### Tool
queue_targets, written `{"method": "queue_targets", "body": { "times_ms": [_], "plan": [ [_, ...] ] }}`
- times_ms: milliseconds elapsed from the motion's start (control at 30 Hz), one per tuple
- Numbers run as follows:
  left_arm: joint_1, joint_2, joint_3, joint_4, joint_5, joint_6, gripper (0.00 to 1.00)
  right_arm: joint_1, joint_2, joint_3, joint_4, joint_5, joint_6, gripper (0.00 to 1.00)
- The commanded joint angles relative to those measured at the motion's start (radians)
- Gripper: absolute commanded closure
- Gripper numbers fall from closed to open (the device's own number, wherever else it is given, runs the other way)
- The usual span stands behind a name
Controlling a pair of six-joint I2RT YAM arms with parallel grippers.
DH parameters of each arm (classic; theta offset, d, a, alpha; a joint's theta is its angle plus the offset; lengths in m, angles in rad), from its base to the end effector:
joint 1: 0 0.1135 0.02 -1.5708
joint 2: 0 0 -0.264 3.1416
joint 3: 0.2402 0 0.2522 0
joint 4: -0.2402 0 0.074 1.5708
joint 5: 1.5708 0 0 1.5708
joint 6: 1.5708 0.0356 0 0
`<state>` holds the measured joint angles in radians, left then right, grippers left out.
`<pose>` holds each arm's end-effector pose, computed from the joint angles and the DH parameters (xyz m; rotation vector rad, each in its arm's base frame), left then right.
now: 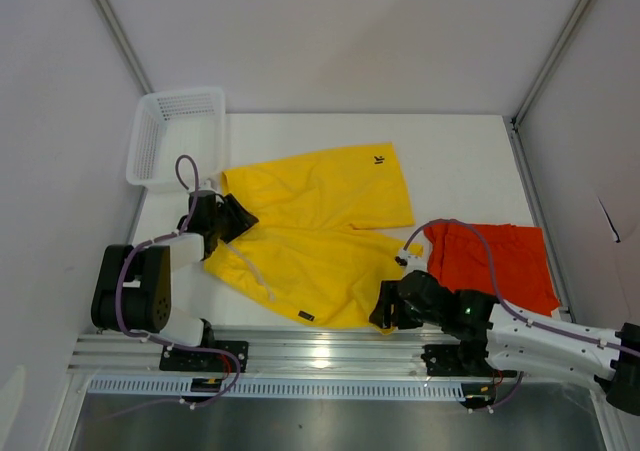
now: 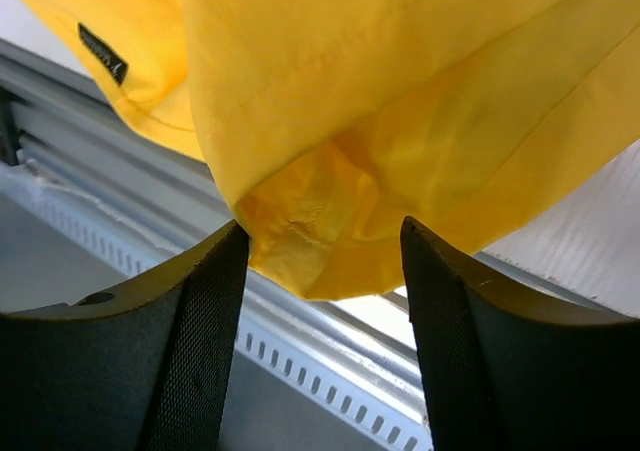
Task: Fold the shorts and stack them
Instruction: Flatten the shorts out
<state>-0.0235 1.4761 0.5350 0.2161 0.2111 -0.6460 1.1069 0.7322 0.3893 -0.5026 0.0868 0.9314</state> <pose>0.2690 -0.0138 0.1415 -0.6116 2.2661 -0.5813 0.0686 0.1302 0.1822 -0.1840 2.5768 0.7759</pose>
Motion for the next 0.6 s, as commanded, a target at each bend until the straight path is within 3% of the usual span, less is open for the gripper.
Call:
{"method": "queue_targets", "body": {
  "times_ms": [0,167,567],
  "plan": [
    [0.007,0.004,0.005,-0.003,-0.019,0.029,0.44,0.030,0.033,0.051,0.064,0.134,-0.032,0.37],
    [0.007,0.003,0.003,-0.001,-0.021,0.031,0.44,0.093,0.072,0.068,0.075,0.221,-0.075,0.43],
    [0.007,0.000,-0.001,0.002,-0.016,0.031,0.44,0.321,-0.050,0.010,0.119,0.413,-0.146,0.42]
  ]
}}
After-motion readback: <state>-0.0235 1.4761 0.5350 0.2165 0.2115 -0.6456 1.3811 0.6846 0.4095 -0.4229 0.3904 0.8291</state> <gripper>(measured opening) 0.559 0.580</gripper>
